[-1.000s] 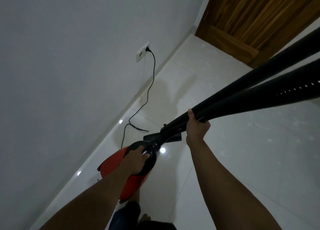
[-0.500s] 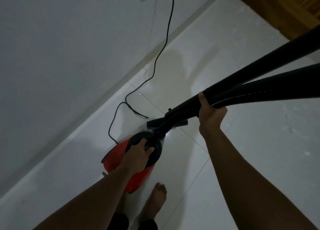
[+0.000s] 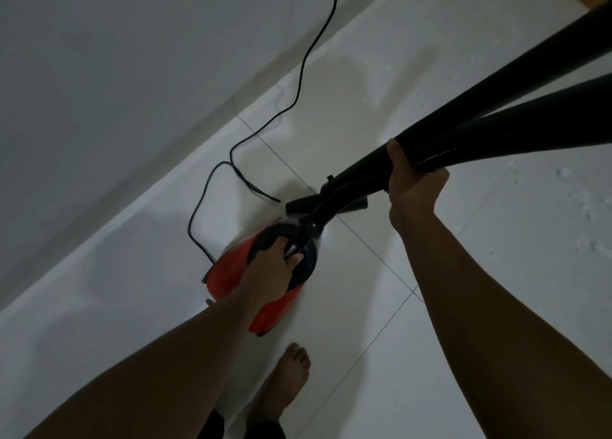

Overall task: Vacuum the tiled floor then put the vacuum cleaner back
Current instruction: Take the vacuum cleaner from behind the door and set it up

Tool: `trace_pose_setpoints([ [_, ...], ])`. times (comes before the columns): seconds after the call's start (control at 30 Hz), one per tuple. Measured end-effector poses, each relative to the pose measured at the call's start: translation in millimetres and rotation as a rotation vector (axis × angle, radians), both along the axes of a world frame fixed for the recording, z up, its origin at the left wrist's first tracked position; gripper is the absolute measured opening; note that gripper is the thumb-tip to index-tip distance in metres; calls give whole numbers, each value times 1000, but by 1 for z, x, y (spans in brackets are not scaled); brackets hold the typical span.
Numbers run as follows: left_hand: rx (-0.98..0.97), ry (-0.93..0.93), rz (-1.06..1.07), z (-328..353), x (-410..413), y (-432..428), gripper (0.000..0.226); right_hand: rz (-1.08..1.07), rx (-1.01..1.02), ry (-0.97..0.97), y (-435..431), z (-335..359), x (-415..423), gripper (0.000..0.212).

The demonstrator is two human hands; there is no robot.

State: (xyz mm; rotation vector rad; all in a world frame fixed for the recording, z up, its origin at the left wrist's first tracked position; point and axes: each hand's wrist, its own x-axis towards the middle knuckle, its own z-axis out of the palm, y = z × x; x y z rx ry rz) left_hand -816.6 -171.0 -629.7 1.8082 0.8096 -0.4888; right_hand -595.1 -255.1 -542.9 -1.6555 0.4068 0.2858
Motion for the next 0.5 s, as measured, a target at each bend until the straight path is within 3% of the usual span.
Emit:
trace_pose_setpoints([
  [0.5, 13, -32, 10, -48, -6, -8, 45, 16, 72, -28, -4, -29, 2, 42],
])
